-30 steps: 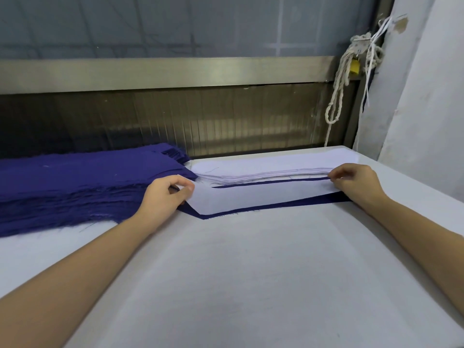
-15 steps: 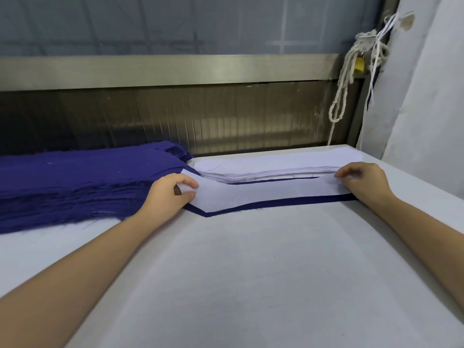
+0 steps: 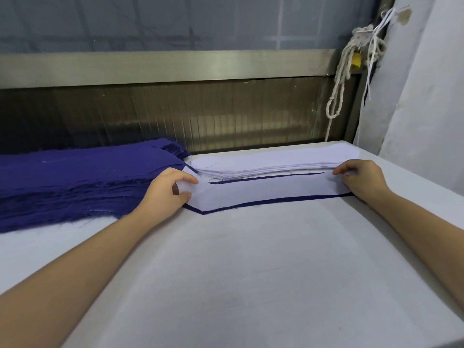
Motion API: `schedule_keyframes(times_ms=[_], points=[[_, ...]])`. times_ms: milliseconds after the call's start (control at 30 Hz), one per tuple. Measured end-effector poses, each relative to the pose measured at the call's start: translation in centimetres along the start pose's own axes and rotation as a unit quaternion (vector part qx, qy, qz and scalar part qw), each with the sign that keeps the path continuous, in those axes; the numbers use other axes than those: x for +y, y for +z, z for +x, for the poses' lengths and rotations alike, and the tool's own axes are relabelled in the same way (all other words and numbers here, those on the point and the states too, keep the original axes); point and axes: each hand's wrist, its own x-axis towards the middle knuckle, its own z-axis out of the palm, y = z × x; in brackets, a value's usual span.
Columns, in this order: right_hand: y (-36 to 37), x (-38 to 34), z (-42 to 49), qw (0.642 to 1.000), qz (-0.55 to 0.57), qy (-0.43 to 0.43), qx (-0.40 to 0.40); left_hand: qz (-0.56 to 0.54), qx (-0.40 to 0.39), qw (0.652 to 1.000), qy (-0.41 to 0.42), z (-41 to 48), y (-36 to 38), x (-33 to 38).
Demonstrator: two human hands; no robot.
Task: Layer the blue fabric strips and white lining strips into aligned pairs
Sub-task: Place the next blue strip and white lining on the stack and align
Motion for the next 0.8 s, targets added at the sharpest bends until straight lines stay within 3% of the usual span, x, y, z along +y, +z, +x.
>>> schedule_keyframes(times_ms=[233,467,800], points=[[-0.24,-0.15,-0.05,0.999,0.008,-0.023,0.046,0.001,-0.010,1.000,0.012,0.03,0.07,-0.13],[0.00,0.42,0.32,0.999,-0.011,0.039,-0.007,0.036,-0.027,0.998,0.032,0.12,0.19,-0.36],[0.02,0.38,0.20,0.999,-0.034,0.032,-0.019,0.079,-0.030,0.996,0.033,0.14,0.36,-0.76]])
